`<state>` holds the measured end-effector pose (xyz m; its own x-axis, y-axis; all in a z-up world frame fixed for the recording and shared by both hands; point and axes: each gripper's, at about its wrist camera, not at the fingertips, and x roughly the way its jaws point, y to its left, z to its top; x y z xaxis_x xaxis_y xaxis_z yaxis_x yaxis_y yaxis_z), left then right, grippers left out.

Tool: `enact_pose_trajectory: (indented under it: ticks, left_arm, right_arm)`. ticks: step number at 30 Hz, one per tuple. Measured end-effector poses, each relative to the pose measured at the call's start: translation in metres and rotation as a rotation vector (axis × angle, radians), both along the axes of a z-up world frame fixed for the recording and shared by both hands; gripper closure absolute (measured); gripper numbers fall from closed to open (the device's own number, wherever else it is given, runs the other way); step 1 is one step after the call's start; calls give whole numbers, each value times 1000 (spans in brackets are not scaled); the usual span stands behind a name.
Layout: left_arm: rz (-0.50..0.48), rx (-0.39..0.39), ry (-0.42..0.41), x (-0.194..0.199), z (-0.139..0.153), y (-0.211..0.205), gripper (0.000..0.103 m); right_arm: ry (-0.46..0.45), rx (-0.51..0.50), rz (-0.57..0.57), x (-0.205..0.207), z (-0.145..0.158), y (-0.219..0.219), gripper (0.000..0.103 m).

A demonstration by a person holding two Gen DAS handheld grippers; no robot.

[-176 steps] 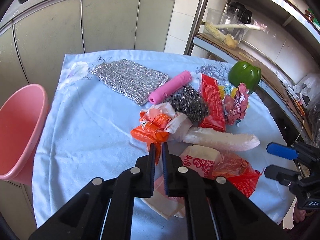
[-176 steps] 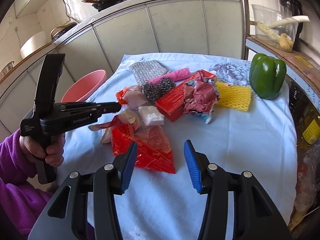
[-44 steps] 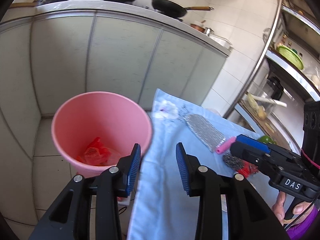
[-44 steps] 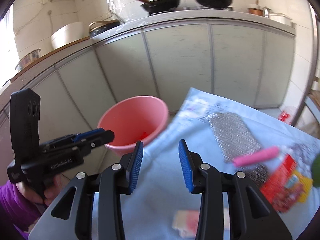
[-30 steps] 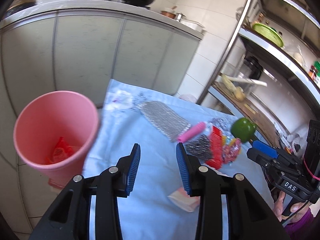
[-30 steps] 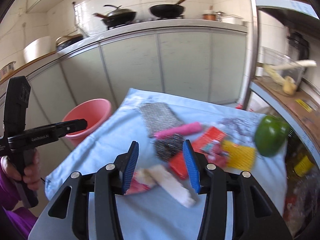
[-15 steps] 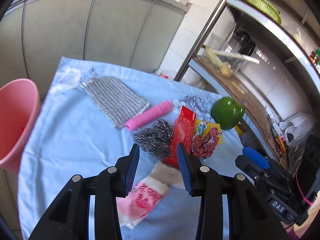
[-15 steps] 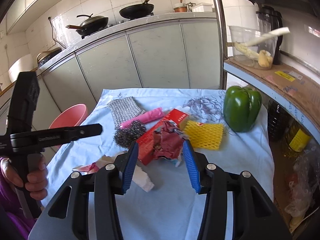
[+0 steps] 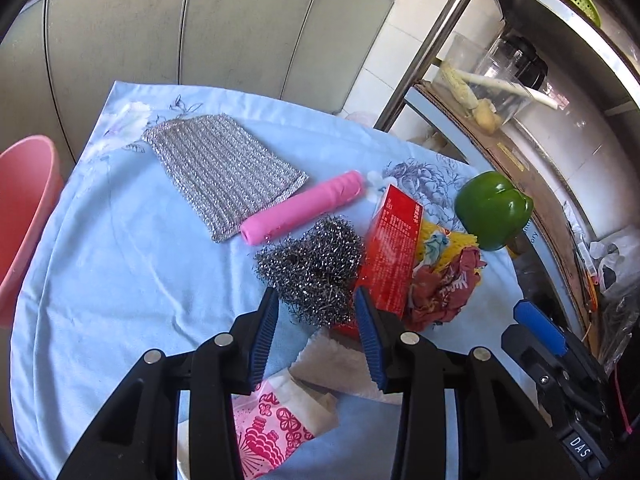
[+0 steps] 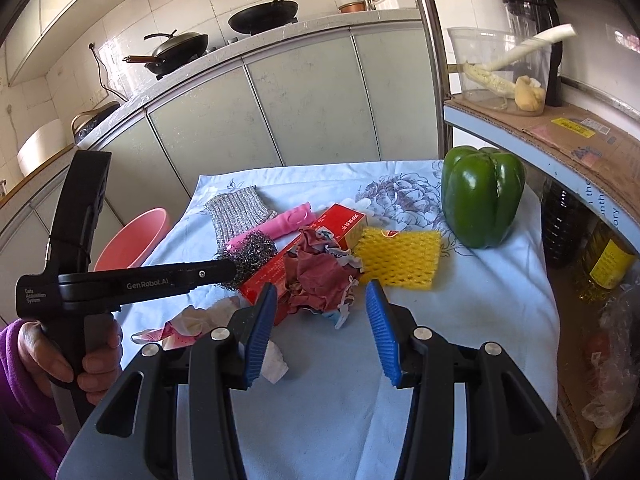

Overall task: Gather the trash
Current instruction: 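Grasp the steel wool scrubber with the left tool while the right tool grasps the crumpled dark red wrapper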

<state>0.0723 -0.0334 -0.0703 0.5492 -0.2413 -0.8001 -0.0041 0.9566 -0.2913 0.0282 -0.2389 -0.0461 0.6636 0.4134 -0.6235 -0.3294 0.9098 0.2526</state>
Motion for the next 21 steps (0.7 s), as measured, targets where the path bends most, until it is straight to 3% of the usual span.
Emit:
enact_pose_trajectory:
  ticks: [8, 21]
  left_arm:
    - [-43, 29, -7, 1, 0, -4, 87]
    - [-89, 24, -60, -3, 12, 0, 90]
  right_arm:
    - [16, 12, 15, 12, -6, 5, 56]
    - [24, -30, 21, 27, -15, 22, 50]
